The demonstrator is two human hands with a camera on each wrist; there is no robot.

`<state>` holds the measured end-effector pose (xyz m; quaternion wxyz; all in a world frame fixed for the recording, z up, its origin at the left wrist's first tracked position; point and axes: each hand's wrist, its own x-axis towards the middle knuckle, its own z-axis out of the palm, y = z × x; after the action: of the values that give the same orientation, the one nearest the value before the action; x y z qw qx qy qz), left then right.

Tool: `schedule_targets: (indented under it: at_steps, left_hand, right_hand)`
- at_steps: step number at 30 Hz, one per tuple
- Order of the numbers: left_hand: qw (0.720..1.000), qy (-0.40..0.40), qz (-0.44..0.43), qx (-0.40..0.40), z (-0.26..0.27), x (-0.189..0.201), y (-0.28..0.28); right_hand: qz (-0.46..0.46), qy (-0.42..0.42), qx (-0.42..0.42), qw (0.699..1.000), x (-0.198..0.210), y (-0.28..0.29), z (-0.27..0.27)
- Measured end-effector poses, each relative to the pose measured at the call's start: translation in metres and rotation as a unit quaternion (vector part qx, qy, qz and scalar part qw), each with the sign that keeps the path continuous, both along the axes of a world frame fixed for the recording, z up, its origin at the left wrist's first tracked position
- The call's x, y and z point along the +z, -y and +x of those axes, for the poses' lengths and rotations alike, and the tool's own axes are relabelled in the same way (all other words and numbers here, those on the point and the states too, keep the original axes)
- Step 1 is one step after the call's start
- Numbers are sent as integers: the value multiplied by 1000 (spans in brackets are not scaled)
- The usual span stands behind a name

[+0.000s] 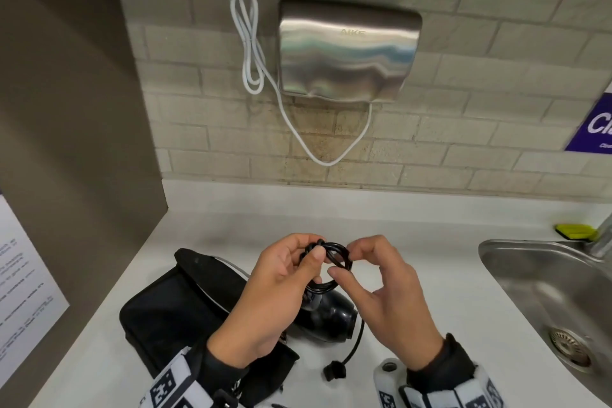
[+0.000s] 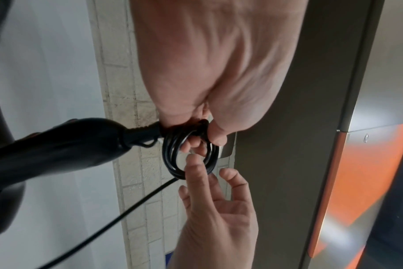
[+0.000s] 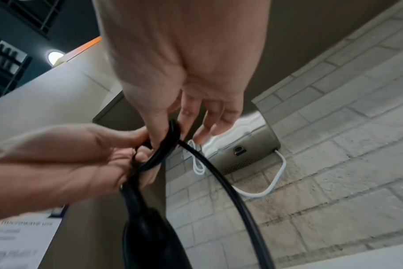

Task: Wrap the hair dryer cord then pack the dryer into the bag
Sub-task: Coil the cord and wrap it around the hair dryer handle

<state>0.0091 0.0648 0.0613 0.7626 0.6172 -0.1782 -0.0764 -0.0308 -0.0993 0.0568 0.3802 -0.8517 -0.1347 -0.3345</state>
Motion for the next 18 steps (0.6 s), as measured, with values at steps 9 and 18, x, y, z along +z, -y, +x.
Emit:
schedule_targets:
  at_steps: [9,18]
  left_hand:
    - [997,-49,-67,1,1,3,-1]
    - [997,-23,-59,36,-6,2,9]
  right_hand:
    - [-72,103,-140,982,-15,-24,0]
    - [304,-277,34,911,34,-22,-22]
